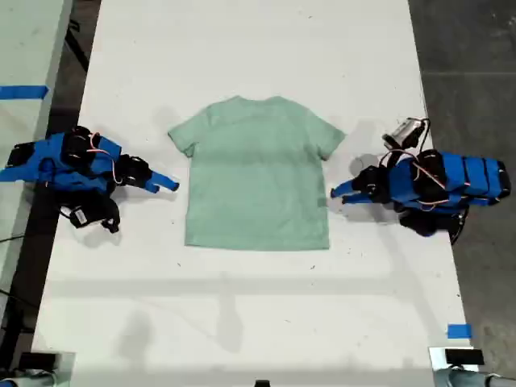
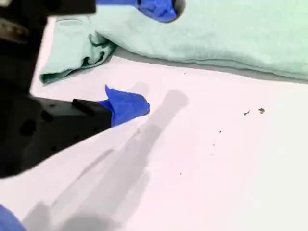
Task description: Fold tshirt
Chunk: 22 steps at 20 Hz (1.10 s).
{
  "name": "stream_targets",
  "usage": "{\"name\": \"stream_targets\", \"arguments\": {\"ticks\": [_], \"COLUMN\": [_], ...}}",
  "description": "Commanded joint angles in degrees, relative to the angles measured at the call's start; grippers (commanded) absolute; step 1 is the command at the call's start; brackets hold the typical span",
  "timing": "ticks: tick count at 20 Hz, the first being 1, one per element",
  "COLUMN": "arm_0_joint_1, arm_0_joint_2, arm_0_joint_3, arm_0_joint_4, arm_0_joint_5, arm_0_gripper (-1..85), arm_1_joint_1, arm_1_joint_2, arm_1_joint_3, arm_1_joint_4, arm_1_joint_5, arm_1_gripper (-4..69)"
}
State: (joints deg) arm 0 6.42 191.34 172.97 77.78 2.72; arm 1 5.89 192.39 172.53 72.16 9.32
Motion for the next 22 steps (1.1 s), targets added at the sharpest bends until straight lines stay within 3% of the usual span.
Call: {"name": "stream_targets", "arguments": {"ticks": [1, 12, 18, 19, 21, 22], "arm_0_joint_1": [1.23, 1.23, -18.81, -18.98, -10.28, -7.73], "arm_0_joint_2": [-0.44, -0.44, -0.44, -0.44, -0.44, -0.44], "arm_0_joint_3": [-0.09, -0.09, -0.09, -0.26, -0.26, -0.26], "arm_0_joint_4": [3.87, 3.87, 3.96, 3.87, 1.14, 1.58], "arm_0_joint_5": [1.58, 1.58, 1.67, -0.35, -18.9, -17.4], "arm_0_gripper": [23.6, 23.6, 21.6, 23.6, 30.7, 38.3], "arm_1_joint_1": [-0.62, 0.0, -2.64, -2.72, -2.81, -2.81], "arm_1_joint_2": [0.26, 0.26, 0.26, 0.26, 0.26, 0.26], "arm_1_joint_3": [-0.53, -0.53, -0.53, -0.53, -0.53, -0.53], "arm_1_joint_4": [-1.58, -1.58, -1.58, -1.58, -1.58, -1.58], "arm_1_joint_5": [-1.49, -0.97, -0.26, -0.35, -0.97, -1.14], "arm_1_gripper": [12.3, 10.9, 10.7, 9.7, 8.8, 8.2]}}
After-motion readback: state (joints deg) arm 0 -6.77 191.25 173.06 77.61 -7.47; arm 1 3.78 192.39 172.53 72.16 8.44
